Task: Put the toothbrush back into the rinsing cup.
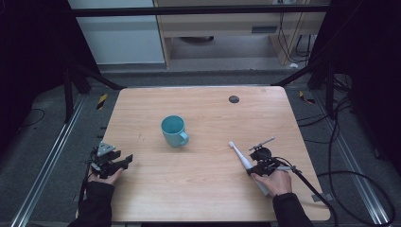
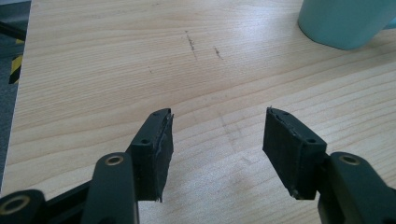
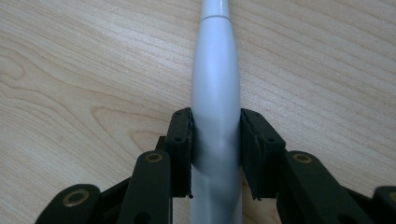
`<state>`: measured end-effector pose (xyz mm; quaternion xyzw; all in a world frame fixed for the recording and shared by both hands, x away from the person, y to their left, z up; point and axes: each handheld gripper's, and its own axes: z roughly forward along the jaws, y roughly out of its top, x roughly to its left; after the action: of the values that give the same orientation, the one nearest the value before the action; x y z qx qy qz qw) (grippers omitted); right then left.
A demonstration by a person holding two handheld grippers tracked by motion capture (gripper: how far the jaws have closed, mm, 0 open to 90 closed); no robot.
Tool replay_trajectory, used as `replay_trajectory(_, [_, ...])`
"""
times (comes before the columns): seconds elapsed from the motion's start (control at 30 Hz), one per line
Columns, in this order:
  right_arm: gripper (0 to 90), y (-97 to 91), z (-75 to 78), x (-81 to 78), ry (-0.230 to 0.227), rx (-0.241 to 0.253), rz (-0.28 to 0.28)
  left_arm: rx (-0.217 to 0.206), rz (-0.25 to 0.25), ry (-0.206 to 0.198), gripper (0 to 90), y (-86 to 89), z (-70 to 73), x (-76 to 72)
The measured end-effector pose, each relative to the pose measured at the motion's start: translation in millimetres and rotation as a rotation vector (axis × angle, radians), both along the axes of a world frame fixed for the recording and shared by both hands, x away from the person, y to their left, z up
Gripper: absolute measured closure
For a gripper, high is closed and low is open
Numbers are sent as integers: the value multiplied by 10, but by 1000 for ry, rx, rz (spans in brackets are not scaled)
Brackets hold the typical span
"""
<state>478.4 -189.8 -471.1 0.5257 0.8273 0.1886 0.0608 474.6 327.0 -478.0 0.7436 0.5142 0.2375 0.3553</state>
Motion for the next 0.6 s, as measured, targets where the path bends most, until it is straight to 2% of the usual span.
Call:
replay_trajectory(0.27, [654,0,-1,1,-7,-4,23,-1,0,0,420,-4,-2,-1])
replay_trajectory(0.33, [607,2,3,-2,19,-5,33,-1,0,1,419,-4,-3,0])
replay_trajectory(0.6, [643,9,14,-4,37,-41,69,0,-1,2,419,-4,-4,1])
